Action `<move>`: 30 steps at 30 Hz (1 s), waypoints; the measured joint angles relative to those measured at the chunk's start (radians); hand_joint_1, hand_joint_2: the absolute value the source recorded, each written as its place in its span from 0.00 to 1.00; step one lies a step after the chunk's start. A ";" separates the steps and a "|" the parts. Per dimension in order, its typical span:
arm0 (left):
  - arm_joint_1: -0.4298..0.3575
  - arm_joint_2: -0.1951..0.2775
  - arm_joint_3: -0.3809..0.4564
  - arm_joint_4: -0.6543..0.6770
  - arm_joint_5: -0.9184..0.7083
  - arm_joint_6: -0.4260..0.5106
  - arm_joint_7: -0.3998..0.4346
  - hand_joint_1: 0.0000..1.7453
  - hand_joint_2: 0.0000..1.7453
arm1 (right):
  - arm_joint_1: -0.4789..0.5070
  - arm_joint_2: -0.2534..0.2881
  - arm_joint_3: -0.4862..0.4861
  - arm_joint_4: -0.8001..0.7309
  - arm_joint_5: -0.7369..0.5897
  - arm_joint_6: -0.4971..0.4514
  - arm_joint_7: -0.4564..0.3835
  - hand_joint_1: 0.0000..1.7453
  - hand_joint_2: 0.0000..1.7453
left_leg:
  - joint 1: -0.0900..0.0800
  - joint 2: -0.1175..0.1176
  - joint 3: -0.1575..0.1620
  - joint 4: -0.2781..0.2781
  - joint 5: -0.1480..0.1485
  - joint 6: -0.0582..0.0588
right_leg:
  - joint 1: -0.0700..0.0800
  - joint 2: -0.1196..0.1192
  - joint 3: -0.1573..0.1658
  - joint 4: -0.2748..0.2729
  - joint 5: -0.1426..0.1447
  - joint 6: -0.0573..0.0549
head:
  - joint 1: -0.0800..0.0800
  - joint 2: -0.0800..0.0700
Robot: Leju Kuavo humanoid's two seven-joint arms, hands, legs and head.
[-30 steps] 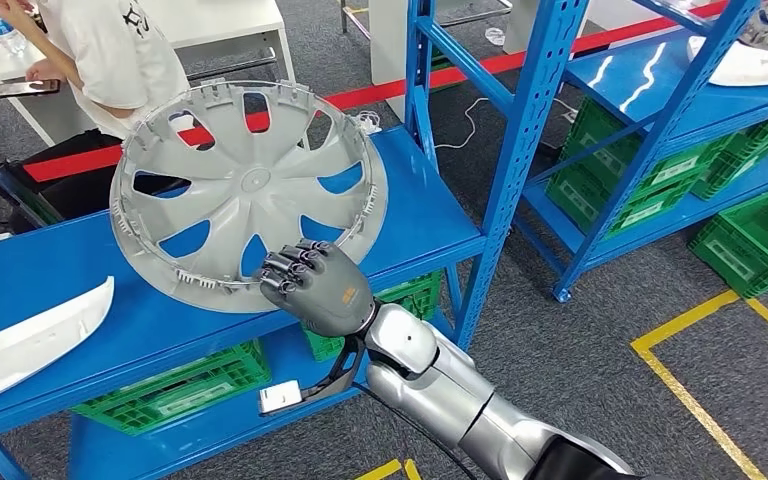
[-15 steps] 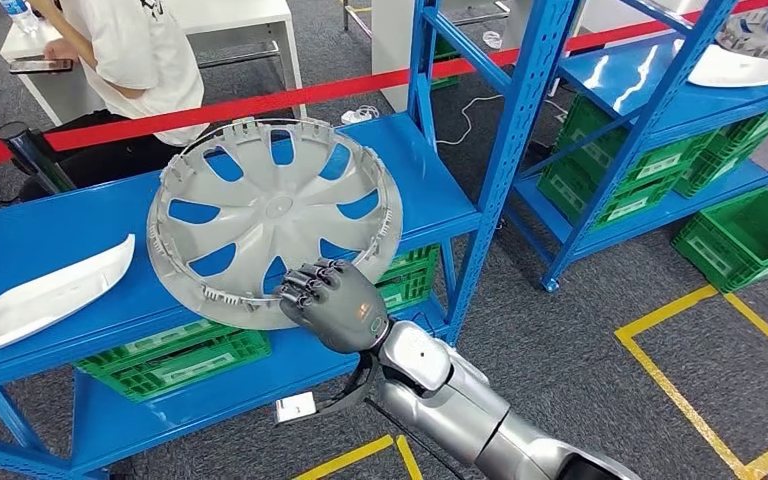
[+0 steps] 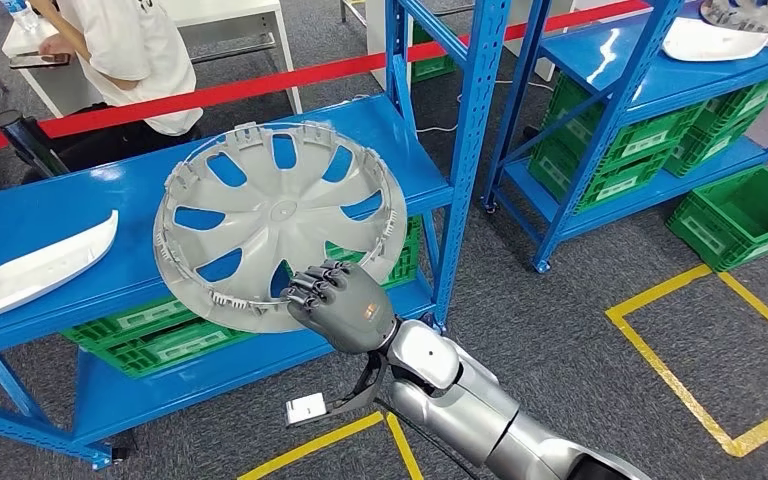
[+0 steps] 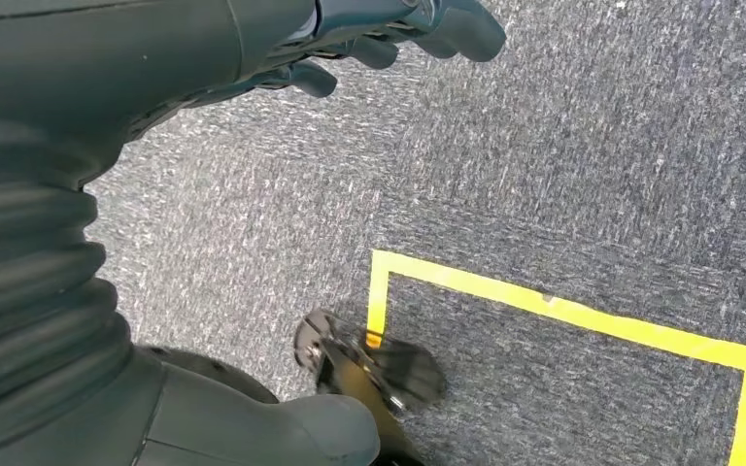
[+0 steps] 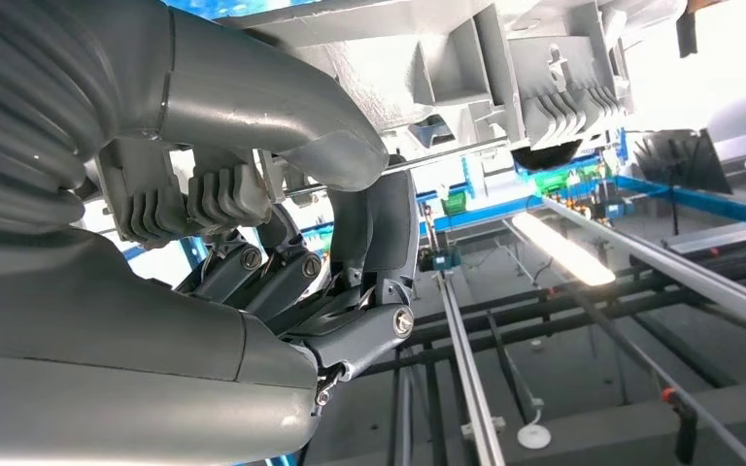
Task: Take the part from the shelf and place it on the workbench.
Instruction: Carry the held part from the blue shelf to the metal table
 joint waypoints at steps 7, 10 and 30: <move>-0.005 0.000 0.034 -0.001 0.050 0.012 -0.021 0.00 1.00 | 0.007 -0.004 0.000 -0.021 -0.023 0.000 -0.010 1.00 1.00 | -0.008 0.005 0.064 -0.164 0.018 0.048 | -0.006 0.002 -0.027 0.020 -0.002 0.042 | -0.004 0.000; -0.004 -0.001 0.048 -0.002 0.060 0.020 -0.019 0.00 1.00 | 0.010 -0.004 0.000 -0.021 -0.028 0.000 -0.010 1.00 1.00 | -0.007 0.007 0.018 -0.159 0.057 0.059 | -0.008 0.003 -0.072 0.193 -0.147 0.054 | -0.001 0.000; 0.003 -0.006 0.066 0.001 0.015 -0.006 0.015 0.00 1.00 | 0.132 -0.008 -0.038 -0.118 0.016 0.026 0.028 1.00 1.00 | 0.005 -0.022 -0.051 0.052 0.018 -0.001 | -0.009 0.026 0.016 -0.007 -0.019 0.016 | 0.037 0.000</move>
